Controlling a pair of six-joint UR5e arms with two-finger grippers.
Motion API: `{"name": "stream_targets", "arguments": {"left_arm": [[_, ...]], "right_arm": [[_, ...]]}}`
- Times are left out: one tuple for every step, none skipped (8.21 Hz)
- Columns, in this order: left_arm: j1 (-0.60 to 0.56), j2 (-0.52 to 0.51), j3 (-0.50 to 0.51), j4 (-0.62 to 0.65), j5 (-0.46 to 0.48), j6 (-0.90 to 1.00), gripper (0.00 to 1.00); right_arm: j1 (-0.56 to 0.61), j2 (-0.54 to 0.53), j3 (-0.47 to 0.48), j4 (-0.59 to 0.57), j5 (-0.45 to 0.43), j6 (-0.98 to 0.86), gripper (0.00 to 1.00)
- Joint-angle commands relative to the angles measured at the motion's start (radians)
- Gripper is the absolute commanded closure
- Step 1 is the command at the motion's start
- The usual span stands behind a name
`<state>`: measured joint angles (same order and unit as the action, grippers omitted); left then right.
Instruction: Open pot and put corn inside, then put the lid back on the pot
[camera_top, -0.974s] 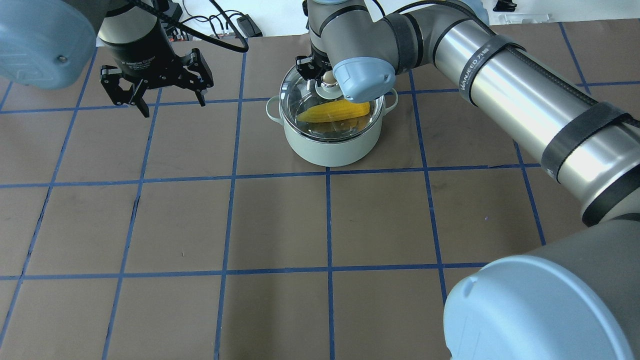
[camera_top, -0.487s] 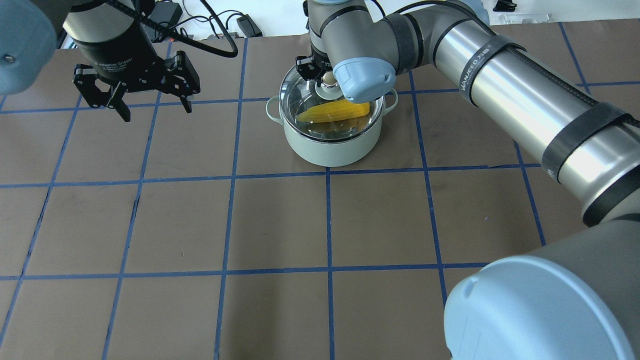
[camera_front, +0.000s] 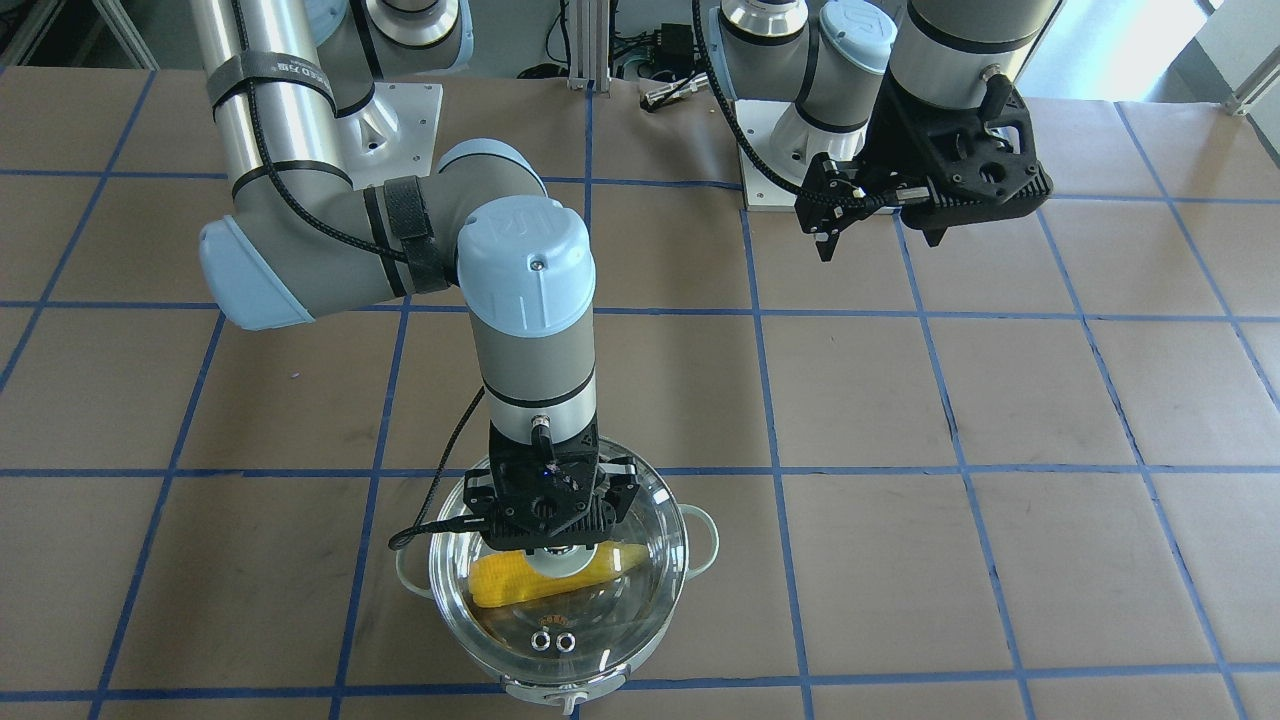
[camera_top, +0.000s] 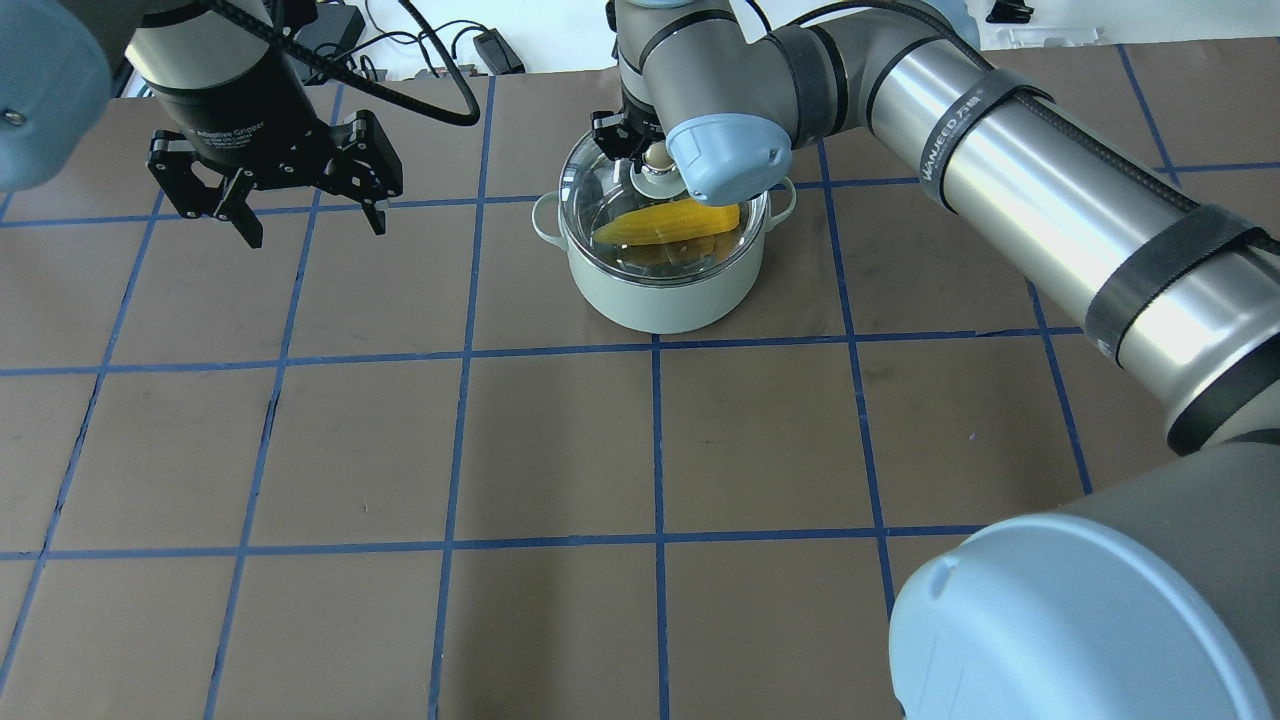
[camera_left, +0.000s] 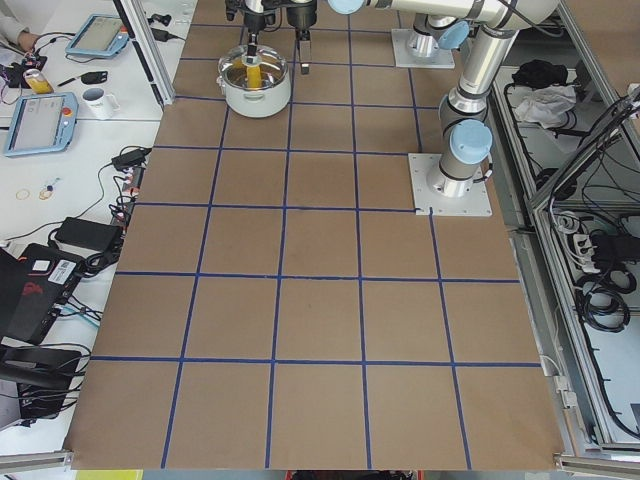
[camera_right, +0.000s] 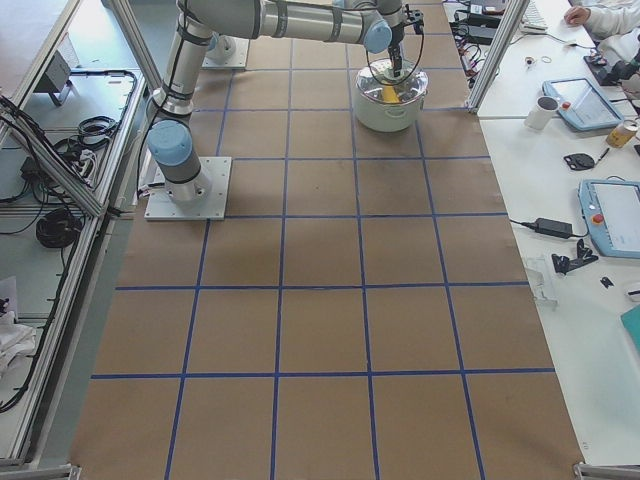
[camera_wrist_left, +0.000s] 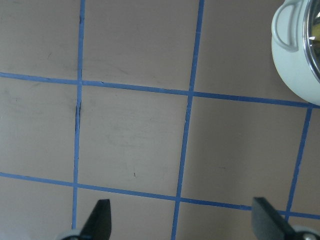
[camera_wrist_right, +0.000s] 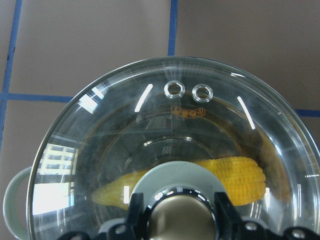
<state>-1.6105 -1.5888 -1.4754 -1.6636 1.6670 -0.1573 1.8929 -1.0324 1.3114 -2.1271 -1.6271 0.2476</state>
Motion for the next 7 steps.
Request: {"name": "stream_targets", "arguments": {"left_arm": [[0.003, 0.015, 0.001, 0.005, -0.006, 0.045, 0.0], [0.003, 0.023, 0.001, 0.007, -0.006, 0.048, 0.0], [0.003, 0.041, 0.0, 0.007, -0.004, 0.059, 0.0], [0.003, 0.061, 0.0, 0.008, -0.004, 0.073, 0.0], [0.001, 0.07, 0.0, 0.008, -0.004, 0.088, 0.0], [0.001, 0.075, 0.001, 0.008, -0.004, 0.105, 0.0], [0.001, 0.081, 0.0, 0.008, -0.013, 0.113, 0.0]], "right_arm": [[0.0, 0.002, 0.002, 0.001, 0.006, 0.001, 0.59], [0.0, 0.002, 0.0, 0.003, 0.009, 0.001, 0.59], [0.0, 0.002, 0.0, 0.004, 0.009, 0.001, 0.58], [0.0, 0.002, -0.001, 0.007, 0.009, 0.001, 0.58], [0.0, -0.002, -0.001, 0.012, 0.007, 0.001, 0.58], [0.0, -0.003, -0.001, 0.013, 0.006, 0.002, 0.58], [0.0, -0.005, -0.001, 0.015, 0.006, 0.002, 0.57]]}}
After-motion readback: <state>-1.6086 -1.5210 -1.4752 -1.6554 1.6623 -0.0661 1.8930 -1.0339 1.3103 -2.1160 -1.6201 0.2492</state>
